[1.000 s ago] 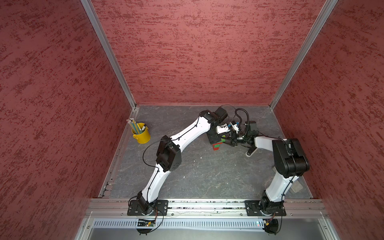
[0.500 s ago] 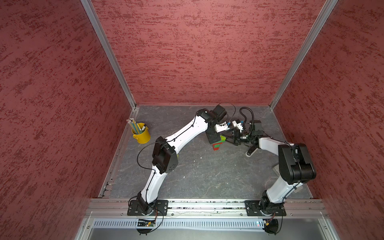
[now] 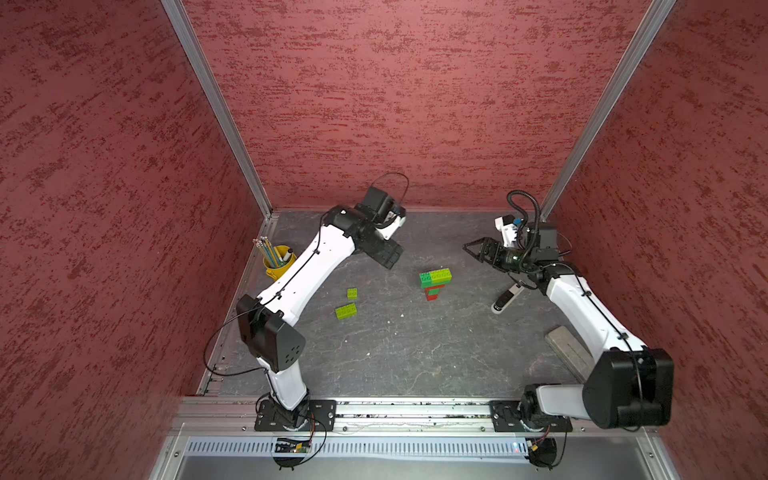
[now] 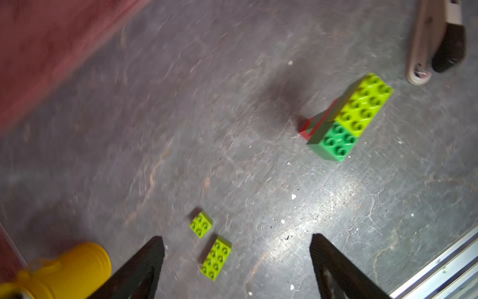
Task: Assemble a spoon with lego
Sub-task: Assemble the lego brick with the lego brick, then move the lego brick at the center of the board.
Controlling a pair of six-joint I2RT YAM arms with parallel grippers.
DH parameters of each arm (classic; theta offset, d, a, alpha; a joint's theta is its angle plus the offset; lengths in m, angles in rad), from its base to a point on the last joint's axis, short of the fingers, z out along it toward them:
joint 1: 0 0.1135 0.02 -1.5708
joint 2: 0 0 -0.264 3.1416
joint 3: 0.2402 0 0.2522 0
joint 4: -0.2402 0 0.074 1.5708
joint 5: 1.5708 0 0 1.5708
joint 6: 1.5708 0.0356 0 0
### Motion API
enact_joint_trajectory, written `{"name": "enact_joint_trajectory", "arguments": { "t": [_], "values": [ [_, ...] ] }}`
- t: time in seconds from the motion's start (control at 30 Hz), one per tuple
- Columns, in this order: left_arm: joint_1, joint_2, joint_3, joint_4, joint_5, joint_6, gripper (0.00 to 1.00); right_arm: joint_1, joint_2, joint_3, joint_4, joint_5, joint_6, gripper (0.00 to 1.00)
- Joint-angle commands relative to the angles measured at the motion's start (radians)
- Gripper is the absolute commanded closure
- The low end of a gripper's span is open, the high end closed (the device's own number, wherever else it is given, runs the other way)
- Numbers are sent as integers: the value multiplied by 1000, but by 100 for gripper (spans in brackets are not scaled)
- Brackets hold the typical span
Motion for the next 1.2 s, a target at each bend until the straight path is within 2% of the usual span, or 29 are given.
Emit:
{"name": "enact_joint_trajectory", "arguments": {
  "t": [0.0, 0.13, 0.23, 0.43, 0.63, 0.8, 0.9, 1.0, 1.07, 1.17],
  "values": [
    [74, -26, -175, -65, 22, -332, 11, 9, -1, 65, -121, 130, -37, 2],
    [125, -102, -453, 39, 7, -541, 12, 24, 12, 134, -158, 123, -40, 3],
    [122, -131, -577, 98, -56, -643, 10, 28, 31, 191, -193, 101, -67, 3],
    [157, -155, -790, 343, -42, -804, 8, 28, 70, 273, -271, 73, -137, 3],
    [171, -112, -853, 499, -34, -843, 5, 28, 81, 290, -298, 56, -163, 2],
    [162, 0, -790, 499, -56, -820, 6, 28, 84, 290, -300, 59, -165, 3],
    [143, 45, -745, 435, -99, -799, 11, 28, 84, 291, -299, 59, -163, 3],
    [130, 40, -752, 422, -118, -795, 24, 29, 84, 287, -288, 58, -157, 3],
    [118, 33, -758, 409, -135, -792, 30, 29, 86, 287, -285, 55, -156, 3],
    [91, 27, -764, 416, -97, -781, 36, 29, 86, 287, -285, 56, -159, 4]
  ]
}}
